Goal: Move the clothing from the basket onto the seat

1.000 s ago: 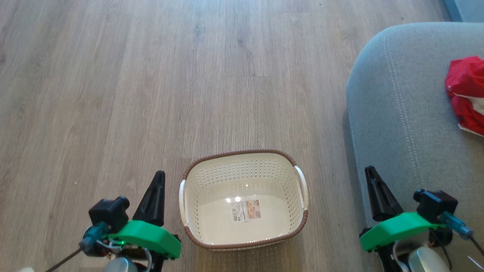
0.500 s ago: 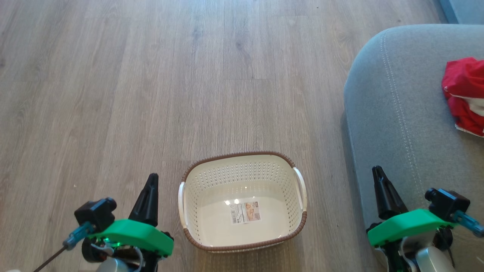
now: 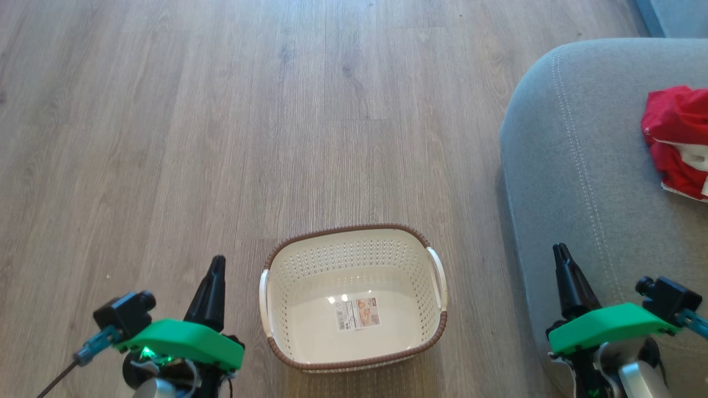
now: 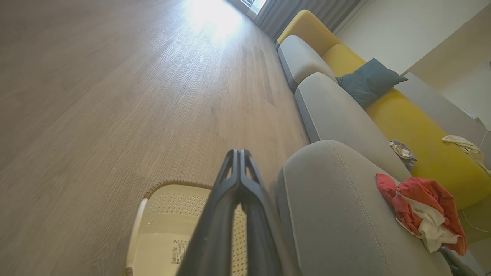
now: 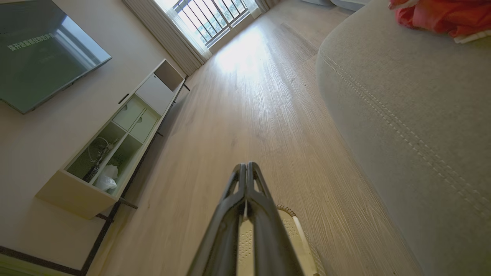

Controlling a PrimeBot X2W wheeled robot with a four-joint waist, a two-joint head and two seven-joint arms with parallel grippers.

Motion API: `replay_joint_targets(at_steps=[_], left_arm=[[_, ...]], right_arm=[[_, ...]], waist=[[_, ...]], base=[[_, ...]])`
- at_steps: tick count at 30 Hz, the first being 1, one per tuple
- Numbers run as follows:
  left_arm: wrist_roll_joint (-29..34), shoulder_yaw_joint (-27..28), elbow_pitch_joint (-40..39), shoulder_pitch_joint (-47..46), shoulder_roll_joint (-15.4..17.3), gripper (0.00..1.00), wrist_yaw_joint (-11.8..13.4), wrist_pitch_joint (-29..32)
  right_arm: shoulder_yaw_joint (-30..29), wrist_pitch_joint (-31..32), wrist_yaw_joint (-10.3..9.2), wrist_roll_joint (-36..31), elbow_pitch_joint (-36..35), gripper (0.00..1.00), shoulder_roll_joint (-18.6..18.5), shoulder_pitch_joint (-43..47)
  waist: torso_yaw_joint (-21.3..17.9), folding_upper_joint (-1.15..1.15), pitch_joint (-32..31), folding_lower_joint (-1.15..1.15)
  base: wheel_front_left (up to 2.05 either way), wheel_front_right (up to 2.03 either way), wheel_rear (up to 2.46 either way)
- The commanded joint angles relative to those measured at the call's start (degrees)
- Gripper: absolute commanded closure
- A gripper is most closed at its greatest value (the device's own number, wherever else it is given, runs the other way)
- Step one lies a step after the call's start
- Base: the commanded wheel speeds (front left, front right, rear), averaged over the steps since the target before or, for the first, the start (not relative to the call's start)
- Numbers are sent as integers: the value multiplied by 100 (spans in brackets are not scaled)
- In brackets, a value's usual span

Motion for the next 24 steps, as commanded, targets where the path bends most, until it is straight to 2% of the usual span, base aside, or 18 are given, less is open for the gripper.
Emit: replay_joint_targets(at_steps=[1,24], left_arm=[[-196,159,-150,-295,70,100,-39,31],[-1561,437,-67,-339,94,100,-192,374]], right_arm=[[-28,48,0,198,-184,100,7,-244],[-223,402,-1,1498,-185,100,41,-296]], waist=[[-5,0,-8,0],[-59,0,-96,0]], base=[[0,0,0],[0,0,0]])
